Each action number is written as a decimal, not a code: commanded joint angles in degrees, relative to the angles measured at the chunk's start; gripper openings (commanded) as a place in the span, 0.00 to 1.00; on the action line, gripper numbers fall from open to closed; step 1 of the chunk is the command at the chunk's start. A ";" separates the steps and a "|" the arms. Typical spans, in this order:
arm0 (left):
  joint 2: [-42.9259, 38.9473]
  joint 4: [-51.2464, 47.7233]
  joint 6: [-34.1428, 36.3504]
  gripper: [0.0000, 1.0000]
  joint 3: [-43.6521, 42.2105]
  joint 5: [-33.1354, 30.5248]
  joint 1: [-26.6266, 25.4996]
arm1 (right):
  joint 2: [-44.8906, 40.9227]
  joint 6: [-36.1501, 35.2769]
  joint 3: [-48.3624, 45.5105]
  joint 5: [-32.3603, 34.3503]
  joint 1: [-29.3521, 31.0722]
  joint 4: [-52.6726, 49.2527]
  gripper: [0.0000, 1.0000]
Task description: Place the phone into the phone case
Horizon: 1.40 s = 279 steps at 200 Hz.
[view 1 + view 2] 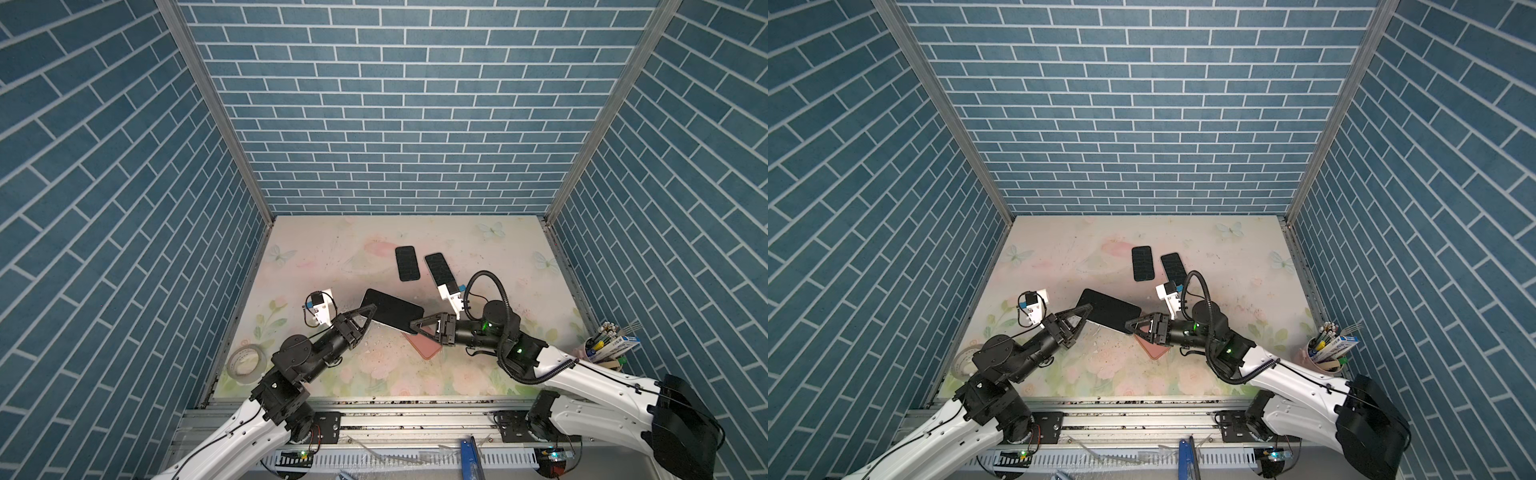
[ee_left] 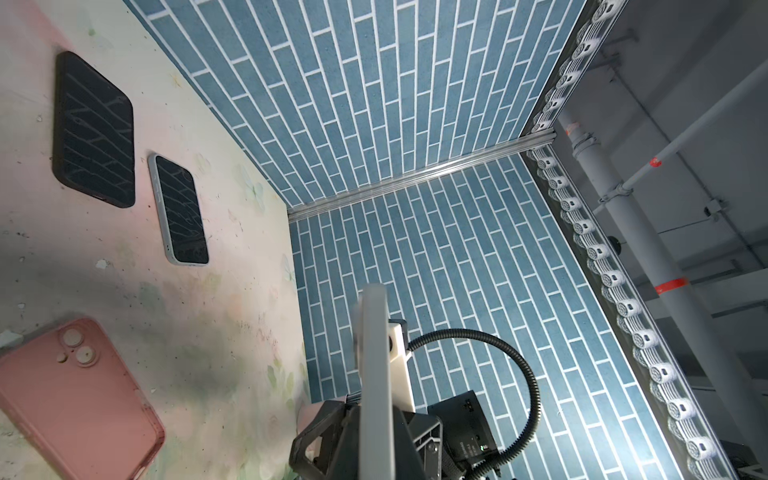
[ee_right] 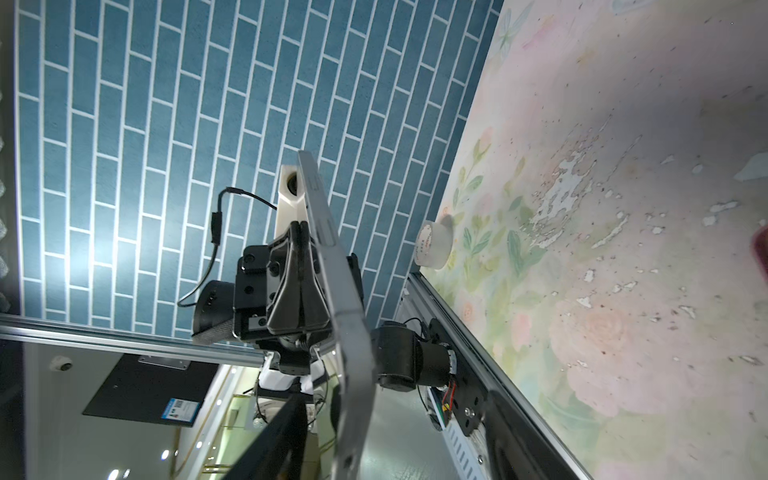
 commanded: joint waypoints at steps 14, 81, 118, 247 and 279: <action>-1.00 7.44 -3.09 0.00 -1.45 -1.05 0.09 | 3.37 8.00 0.01 -2.70 -0.44 17.11 0.42; -4.86 4.17 -3.76 0.00 -3.75 -3.29 0.09 | 5.09 11.07 -1.04 -2.29 -0.91 22.10 0.25; -5.96 2.84 -4.96 0.00 -4.81 -4.21 0.09 | 7.28 13.63 -1.83 -3.30 -1.00 27.29 0.14; -7.06 -9.00 0.75 0.27 -2.05 -2.99 0.05 | 9.91 13.67 -3.81 -3.47 -3.87 19.31 0.00; -10.00 -24.46 7.09 0.32 0.50 -2.94 0.09 | 4.24 7.19 -4.96 -2.98 -6.87 3.44 0.00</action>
